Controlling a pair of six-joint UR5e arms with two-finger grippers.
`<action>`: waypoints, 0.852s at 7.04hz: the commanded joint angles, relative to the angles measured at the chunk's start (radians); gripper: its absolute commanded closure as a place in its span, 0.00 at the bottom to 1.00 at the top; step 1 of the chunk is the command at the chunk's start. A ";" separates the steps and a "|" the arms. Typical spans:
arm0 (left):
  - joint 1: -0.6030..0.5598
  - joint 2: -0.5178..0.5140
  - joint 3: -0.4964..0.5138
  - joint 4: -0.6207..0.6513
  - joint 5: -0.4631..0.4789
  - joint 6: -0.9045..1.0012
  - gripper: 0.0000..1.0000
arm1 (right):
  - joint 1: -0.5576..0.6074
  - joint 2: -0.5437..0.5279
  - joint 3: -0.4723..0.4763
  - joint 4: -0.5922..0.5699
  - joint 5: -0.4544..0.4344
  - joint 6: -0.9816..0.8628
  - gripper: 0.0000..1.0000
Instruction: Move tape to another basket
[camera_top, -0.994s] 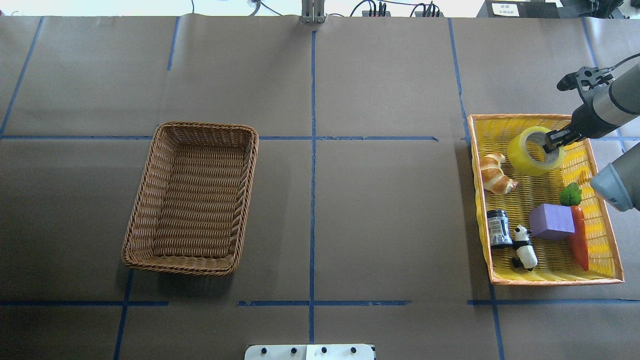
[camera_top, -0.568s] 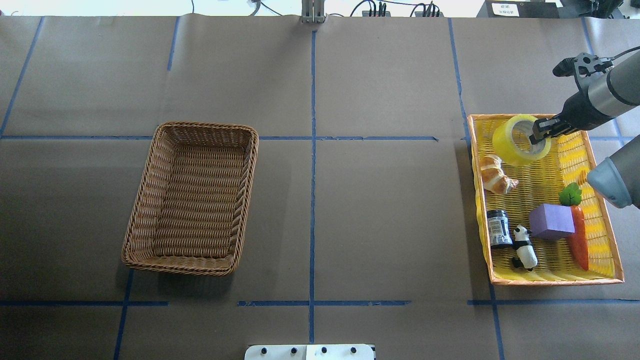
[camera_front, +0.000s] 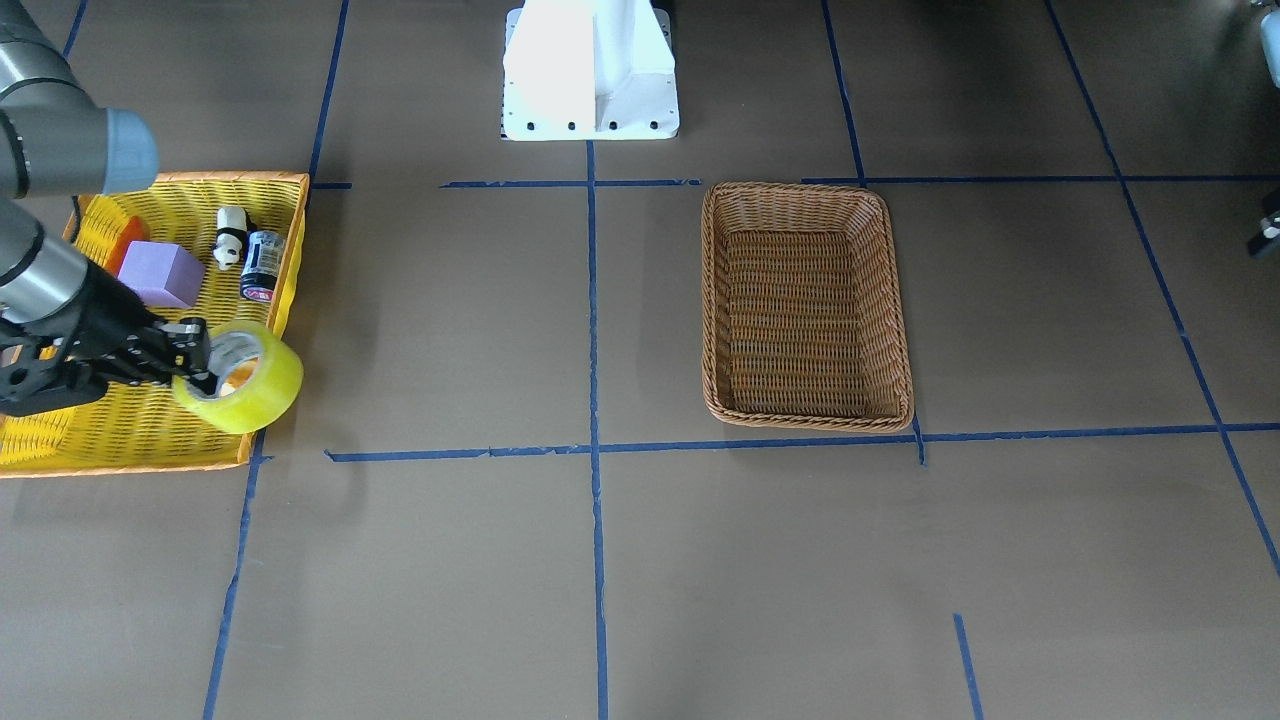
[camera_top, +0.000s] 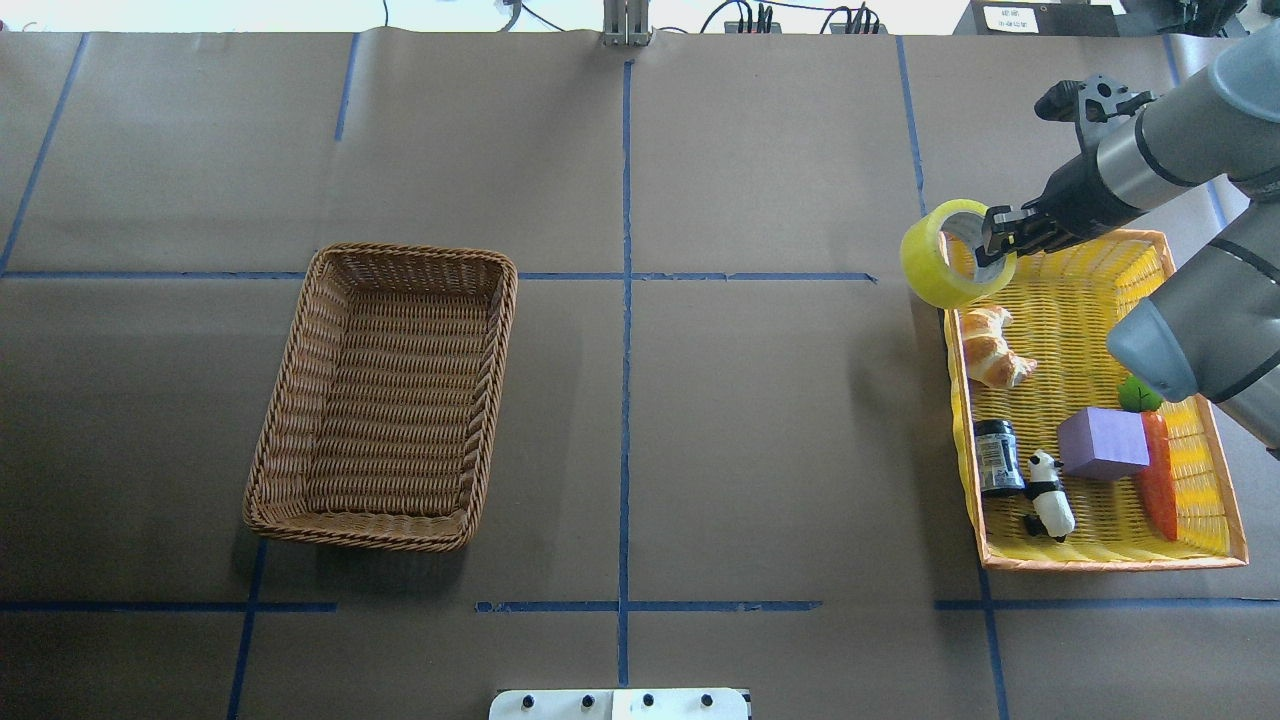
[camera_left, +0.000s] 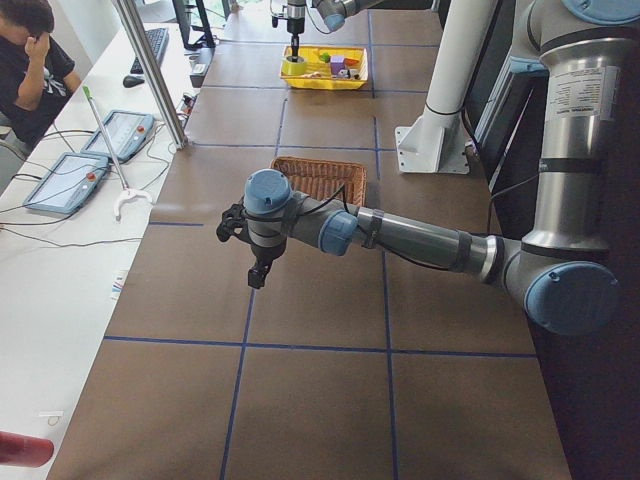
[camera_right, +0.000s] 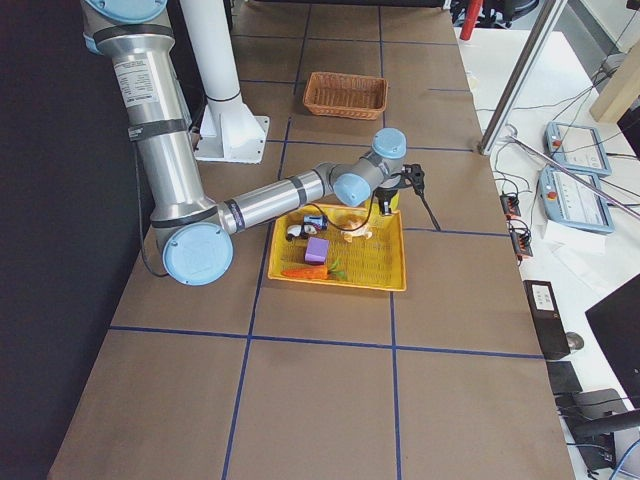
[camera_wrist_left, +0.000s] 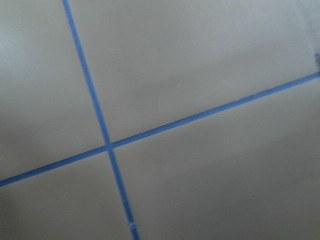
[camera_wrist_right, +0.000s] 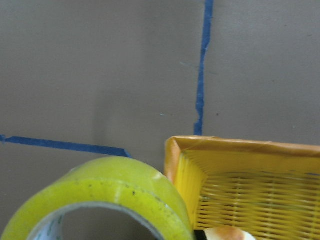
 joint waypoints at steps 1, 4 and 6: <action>0.123 -0.003 -0.006 -0.270 -0.009 -0.290 0.00 | -0.062 0.013 0.103 0.000 -0.002 0.140 1.00; 0.300 -0.095 -0.008 -0.508 -0.009 -0.783 0.00 | -0.131 0.010 0.150 0.212 -0.004 0.327 0.99; 0.390 -0.147 -0.008 -0.684 -0.003 -1.080 0.00 | -0.174 0.007 0.147 0.433 -0.016 0.511 0.99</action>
